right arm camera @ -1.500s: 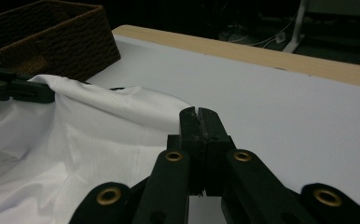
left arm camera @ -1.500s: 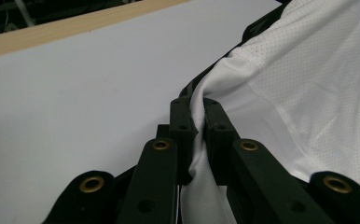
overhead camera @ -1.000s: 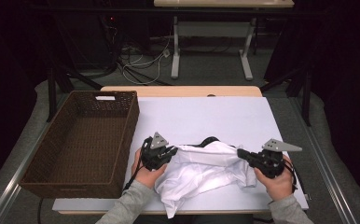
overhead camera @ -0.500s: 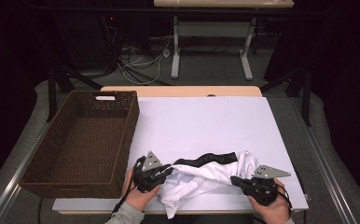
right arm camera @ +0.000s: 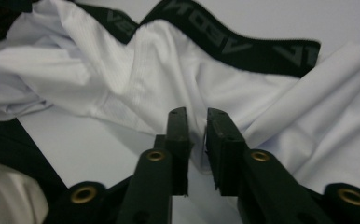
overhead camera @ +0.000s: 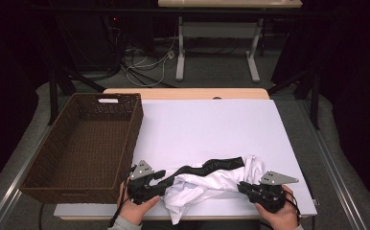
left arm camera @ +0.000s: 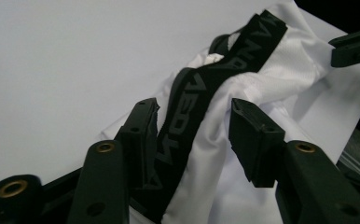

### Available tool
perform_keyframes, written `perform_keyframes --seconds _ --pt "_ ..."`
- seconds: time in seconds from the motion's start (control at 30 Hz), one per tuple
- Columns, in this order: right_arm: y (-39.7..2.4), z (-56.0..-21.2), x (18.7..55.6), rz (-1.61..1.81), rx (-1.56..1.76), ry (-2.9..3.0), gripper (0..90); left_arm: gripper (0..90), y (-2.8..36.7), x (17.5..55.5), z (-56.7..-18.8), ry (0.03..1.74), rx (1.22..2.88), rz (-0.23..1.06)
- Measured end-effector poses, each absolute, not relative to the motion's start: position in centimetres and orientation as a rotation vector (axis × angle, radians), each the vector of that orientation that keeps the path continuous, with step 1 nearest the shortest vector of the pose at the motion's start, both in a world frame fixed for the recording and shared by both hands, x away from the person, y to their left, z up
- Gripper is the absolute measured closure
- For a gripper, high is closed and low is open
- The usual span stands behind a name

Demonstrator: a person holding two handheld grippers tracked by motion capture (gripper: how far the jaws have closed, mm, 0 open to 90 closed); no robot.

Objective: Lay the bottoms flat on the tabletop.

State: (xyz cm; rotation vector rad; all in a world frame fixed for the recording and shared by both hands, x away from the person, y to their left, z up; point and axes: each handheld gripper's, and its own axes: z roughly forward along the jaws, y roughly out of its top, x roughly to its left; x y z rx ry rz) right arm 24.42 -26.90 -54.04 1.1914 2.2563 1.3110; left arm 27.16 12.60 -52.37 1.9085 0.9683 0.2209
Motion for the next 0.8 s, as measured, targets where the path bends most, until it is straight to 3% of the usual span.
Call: perform_keyframes --seconds 0.33,0.8 --pt "-27.3 -51.8 26.8 1.373 1.165 2.092 62.3 43.1 13.0 28.0 -51.6 1.011 1.845 0.249" --pt "-27.0 -53.7 32.6 1.260 1.329 2.130 50.6 38.1 13.4 29.0 -52.2 1.057 1.801 0.242"
